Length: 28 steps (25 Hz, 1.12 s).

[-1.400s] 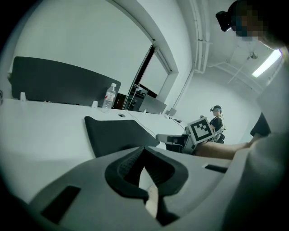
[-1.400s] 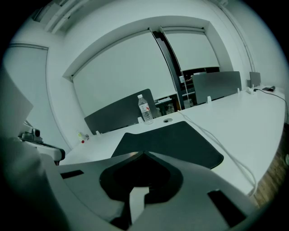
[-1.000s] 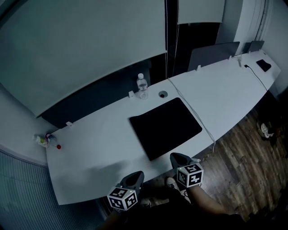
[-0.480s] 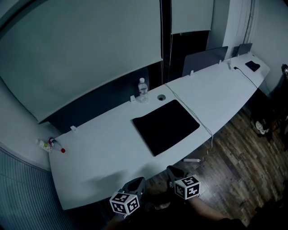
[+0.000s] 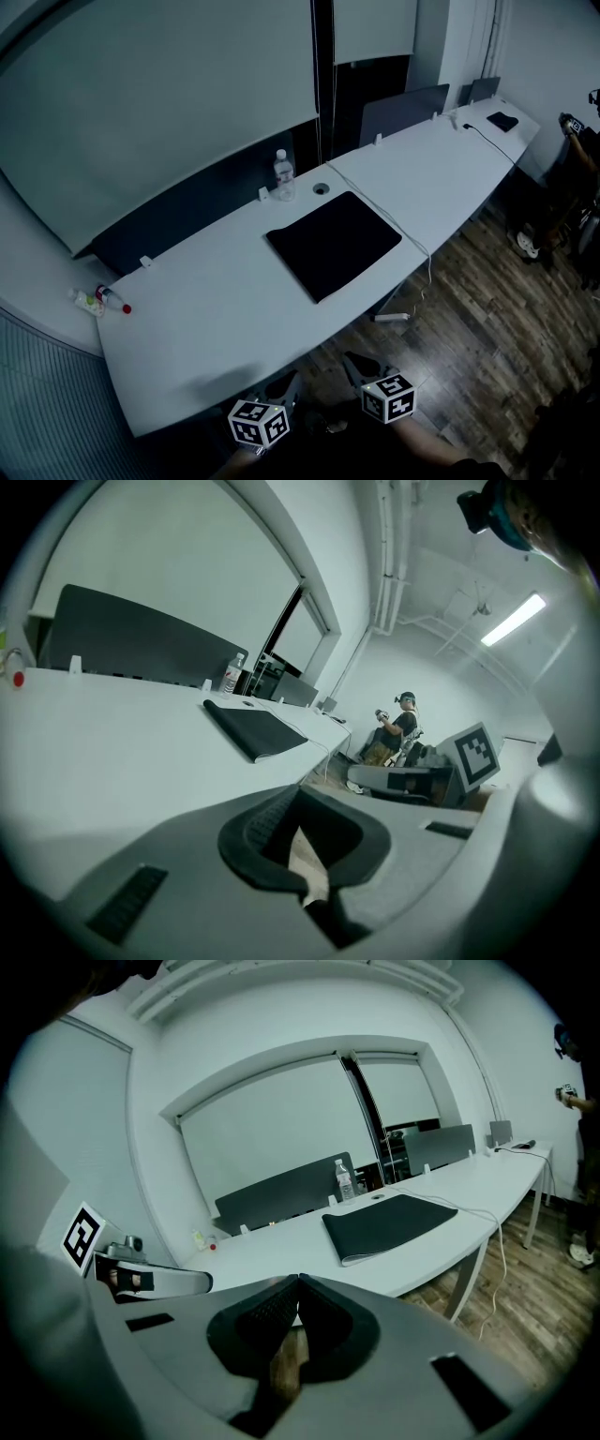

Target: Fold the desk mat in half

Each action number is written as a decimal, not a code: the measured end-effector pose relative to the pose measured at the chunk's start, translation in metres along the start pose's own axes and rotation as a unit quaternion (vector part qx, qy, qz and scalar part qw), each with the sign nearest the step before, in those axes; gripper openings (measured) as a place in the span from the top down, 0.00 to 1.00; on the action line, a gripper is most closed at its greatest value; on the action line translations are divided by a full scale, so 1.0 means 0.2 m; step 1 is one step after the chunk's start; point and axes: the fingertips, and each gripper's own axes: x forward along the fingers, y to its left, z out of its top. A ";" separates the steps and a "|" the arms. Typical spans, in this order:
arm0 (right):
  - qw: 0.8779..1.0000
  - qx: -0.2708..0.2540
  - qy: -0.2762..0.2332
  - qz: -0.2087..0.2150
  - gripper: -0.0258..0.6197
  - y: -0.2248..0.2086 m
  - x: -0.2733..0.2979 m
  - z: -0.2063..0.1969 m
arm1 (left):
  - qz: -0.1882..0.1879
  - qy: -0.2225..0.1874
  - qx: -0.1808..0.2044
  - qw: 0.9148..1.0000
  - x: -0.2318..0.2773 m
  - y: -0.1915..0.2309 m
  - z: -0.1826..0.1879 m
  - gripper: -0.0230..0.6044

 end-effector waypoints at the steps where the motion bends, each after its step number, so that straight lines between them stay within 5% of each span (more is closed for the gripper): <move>1: 1.000 -0.002 -0.001 0.000 0.92 0.01 -0.01 0.00 | 0.000 0.000 0.001 1.000 -0.01 -0.01 0.00 0.95; 28: 0.999 -0.033 0.004 0.022 0.92 0.15 -0.07 -0.01 | -0.017 -0.010 0.009 1.000 -0.04 -0.07 0.00 0.95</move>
